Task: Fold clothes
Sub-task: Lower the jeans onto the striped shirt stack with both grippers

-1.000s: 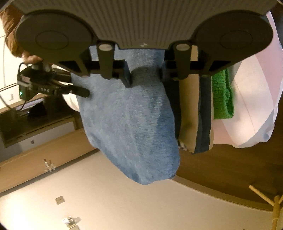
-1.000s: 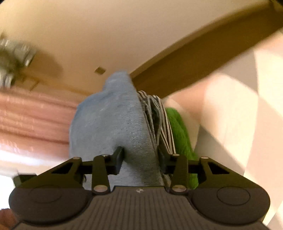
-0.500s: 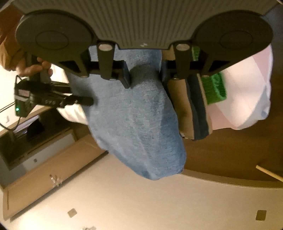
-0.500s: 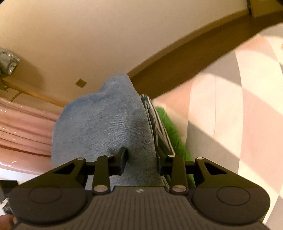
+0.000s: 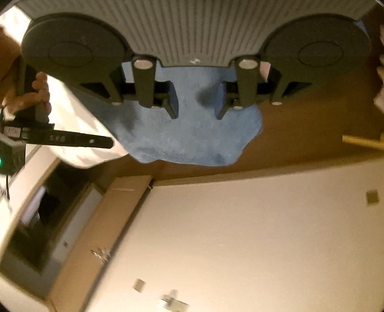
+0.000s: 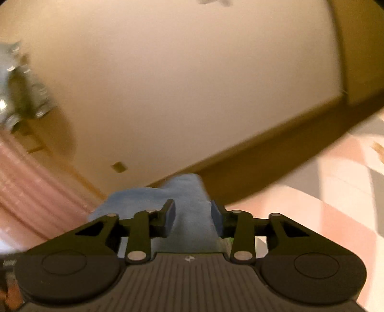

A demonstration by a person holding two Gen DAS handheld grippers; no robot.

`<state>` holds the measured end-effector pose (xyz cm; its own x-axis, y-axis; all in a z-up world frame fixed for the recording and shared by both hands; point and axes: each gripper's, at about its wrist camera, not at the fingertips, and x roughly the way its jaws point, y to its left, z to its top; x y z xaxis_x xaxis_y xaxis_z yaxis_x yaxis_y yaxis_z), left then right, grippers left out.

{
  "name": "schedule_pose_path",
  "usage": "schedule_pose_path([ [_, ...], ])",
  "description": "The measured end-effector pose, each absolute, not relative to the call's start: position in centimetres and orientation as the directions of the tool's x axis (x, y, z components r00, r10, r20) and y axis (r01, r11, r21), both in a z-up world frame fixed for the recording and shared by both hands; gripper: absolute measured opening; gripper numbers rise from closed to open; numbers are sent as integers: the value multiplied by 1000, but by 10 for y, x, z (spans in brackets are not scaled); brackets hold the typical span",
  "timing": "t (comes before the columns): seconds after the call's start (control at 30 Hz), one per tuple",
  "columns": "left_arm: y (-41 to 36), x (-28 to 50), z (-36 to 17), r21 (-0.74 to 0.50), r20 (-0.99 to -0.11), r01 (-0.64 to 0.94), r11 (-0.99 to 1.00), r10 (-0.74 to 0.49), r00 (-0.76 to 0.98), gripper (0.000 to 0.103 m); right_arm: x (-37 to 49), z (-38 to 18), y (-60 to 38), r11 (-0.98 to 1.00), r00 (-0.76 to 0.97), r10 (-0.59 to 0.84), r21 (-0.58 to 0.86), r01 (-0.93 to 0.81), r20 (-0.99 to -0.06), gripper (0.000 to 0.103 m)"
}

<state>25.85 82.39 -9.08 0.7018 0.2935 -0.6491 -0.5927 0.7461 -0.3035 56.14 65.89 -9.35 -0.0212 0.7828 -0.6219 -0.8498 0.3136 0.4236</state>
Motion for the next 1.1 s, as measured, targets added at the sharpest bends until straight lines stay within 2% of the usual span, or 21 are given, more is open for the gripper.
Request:
schedule_pose_path([
  [0.03,824,267,-101,-272,-671,-597,755,296,680,24,558,-98,667,295,-21,776,391,-872,-631,35],
  [0.13,821,273,-130,-194,-693,-600,776,324,644,26,551,-120,686,266,-17,741,316,-911,-672,34],
  [0.27,818,271,-144,-184,-683,-599,779,337,648,28,554,-147,691,276,-18,725,314,-908,-689,24],
  [0.4,812,278,-131,-176,-688,-606,776,344,639,25,551,-156,687,272,-15,739,319,-908,-673,24],
  [0.43,809,274,-123,-192,-685,-613,767,342,643,22,553,-152,683,278,-22,748,343,-897,-663,24],
  [0.53,796,261,-99,-222,-680,-611,760,328,655,22,557,-138,675,295,-31,776,405,-866,-631,25],
  [0.57,788,258,-93,-222,-680,-599,769,318,661,22,556,-128,668,293,-22,786,403,-867,-618,30],
  [0.63,773,253,-85,-238,-686,-579,780,287,669,23,551,-106,650,272,-16,795,380,-884,-606,30],
  [0.77,750,252,-90,-230,-716,-547,805,240,655,24,531,-93,618,240,-25,751,308,-921,-660,30],
  [0.93,740,261,-119,-152,-766,-523,839,235,599,27,500,-117,591,263,-15,705,281,-923,-709,30],
  [1.1,746,263,-127,-152,-758,-518,842,237,608,27,486,-144,598,279,43,682,206,-938,-730,28],
])
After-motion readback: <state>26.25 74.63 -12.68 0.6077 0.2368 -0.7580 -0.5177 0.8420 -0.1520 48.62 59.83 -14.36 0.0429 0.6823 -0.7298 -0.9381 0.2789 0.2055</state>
